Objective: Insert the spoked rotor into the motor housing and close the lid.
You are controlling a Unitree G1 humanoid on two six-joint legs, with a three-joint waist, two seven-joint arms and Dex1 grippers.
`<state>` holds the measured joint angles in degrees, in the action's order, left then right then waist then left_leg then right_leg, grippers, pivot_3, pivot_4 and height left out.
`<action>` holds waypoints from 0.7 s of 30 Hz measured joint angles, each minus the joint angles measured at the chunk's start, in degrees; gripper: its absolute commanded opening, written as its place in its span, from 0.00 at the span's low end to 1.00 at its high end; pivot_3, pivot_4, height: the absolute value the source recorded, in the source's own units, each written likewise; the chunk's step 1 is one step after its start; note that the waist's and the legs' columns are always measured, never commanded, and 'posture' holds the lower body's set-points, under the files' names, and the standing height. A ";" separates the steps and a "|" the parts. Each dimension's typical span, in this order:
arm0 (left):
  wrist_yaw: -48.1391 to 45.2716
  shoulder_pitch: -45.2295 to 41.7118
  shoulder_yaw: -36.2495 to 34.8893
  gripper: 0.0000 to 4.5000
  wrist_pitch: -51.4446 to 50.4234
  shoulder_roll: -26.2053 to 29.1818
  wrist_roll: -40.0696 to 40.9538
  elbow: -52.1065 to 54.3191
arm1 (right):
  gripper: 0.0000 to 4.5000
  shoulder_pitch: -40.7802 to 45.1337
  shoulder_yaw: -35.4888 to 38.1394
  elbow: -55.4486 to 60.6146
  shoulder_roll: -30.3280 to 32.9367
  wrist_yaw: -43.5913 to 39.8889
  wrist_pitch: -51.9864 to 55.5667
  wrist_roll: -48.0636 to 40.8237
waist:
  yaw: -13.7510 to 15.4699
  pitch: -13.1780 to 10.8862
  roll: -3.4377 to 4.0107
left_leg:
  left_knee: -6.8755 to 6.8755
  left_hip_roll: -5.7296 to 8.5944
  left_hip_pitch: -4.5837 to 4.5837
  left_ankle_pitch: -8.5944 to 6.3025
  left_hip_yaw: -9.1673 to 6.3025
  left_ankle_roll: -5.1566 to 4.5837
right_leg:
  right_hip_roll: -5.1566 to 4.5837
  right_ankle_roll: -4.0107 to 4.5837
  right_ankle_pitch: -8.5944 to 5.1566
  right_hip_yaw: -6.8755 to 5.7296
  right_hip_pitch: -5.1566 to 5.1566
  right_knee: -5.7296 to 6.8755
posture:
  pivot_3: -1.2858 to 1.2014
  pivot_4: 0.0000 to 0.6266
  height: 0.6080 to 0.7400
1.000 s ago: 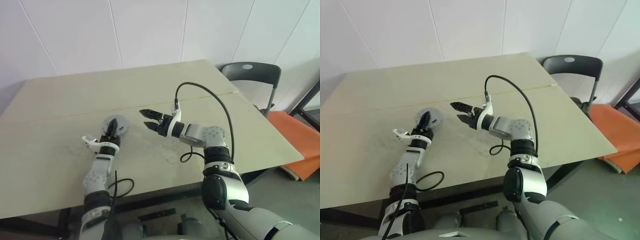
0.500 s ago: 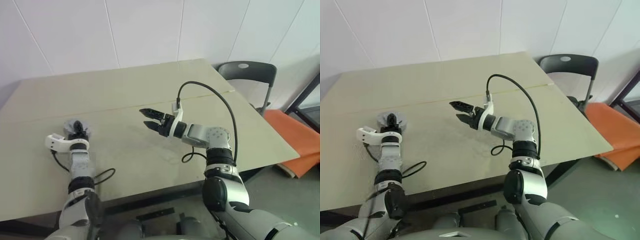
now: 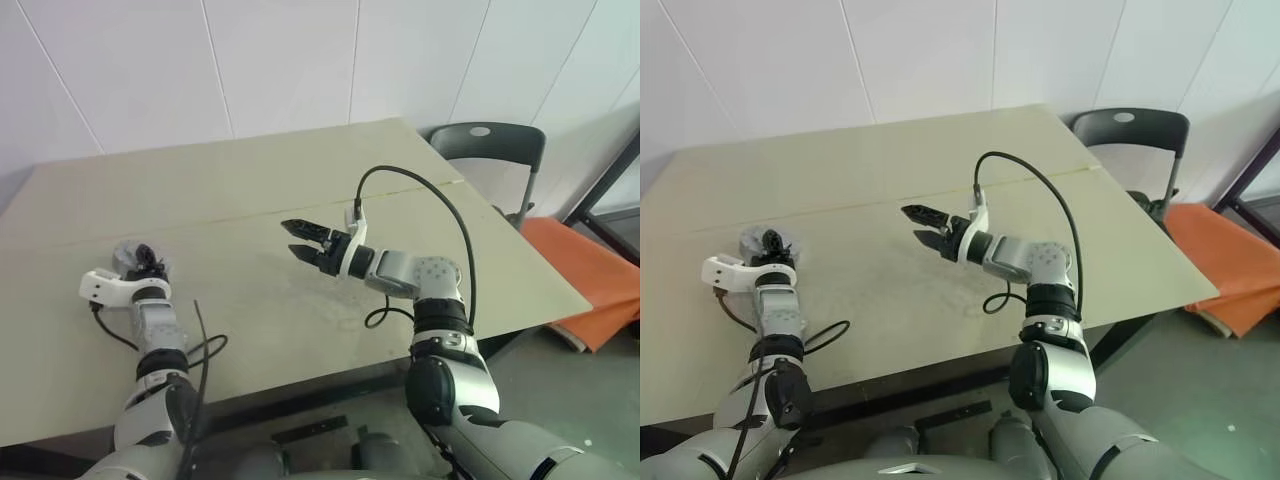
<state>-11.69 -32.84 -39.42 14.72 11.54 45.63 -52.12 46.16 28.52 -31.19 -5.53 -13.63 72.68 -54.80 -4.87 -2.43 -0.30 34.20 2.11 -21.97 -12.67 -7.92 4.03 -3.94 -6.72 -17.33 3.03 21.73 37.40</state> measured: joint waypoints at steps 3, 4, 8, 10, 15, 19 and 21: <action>1.45 0.02 -0.39 0.52 0.72 0.12 -0.12 -0.31 | 0.87 0.00 -0.48 0.00 0.22 -0.12 -0.08 0.03 | -0.67 0.00 0.00 | -0.05 -0.03 0.40 0.00 0.00 0.00 | 0.03 0.00 0.00 0.01 -0.35 -0.02 | 0.52 0.00 1.00; 2.10 -0.05 -0.40 0.52 0.77 0.16 -0.16 -0.40 | 0.87 0.01 -0.56 0.00 0.47 -0.19 -0.12 0.03 | -0.82 0.00 0.00 | -0.06 -0.03 0.56 -0.01 -0.01 0.00 | 0.05 0.00 -0.01 0.02 -0.48 -0.02 | 0.52 0.00 1.00; 4.95 -0.12 -0.31 0.52 0.93 0.20 -0.75 0.17 | 0.87 0.00 -1.01 0.00 1.01 -0.26 -0.36 0.06 | -1.08 0.02 0.04 | -0.05 -0.08 0.64 -0.01 -0.09 0.00 | 0.20 0.05 0.02 0.13 -0.49 -0.02 | 0.52 0.00 1.00; 6.44 0.51 -0.09 0.52 0.78 0.03 -1.40 1.21 | 0.87 0.00 -1.29 0.00 1.09 -0.29 -0.51 0.09 | -1.25 0.04 0.06 | -0.07 -0.11 0.65 -0.01 -0.10 0.00 | 0.25 0.06 0.03 0.15 -0.47 -0.01 | 0.52 0.00 1.00; 11.98 4.99 0.47 0.83 -1.01 -1.82 -2.69 8.35 | 0.88 -0.29 -1.72 0.00 1.15 -0.35 -0.63 0.14 | -1.51 0.10 0.17 | -0.13 -0.11 0.63 -0.01 -0.07 -0.01 | 0.23 0.07 0.04 0.26 -0.42 -0.03 | 0.52 0.00 1.00; 18.24 7.78 0.50 0.99 -4.61 -4.01 -2.82 16.99 | 0.88 -0.37 -2.57 0.00 1.04 -0.42 -0.64 0.14 | -2.07 0.15 0.25 | -0.13 -0.10 0.64 -0.02 -0.01 -0.01 | 0.22 0.07 0.04 0.34 -0.42 -0.06 | 0.52 0.00 1.00; 21.81 10.55 0.51 0.99 -7.21 -5.71 -2.79 23.07 | 0.88 -0.48 -2.62 0.00 1.28 -0.63 -0.82 0.18 | -2.30 0.17 0.30 | -0.16 -0.10 0.64 -0.04 0.02 -0.04 | 0.22 0.07 0.04 0.42 -0.40 -0.11 | 0.52 0.00 1.00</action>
<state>10.11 -22.29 -38.91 7.50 5.83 42.84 -29.05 45.67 25.90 -31.20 -4.25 -14.26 71.86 -54.62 -7.17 -2.25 0.00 34.04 2.01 -21.33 -12.71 -7.90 3.99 -3.71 -6.65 -17.29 3.45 21.32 37.29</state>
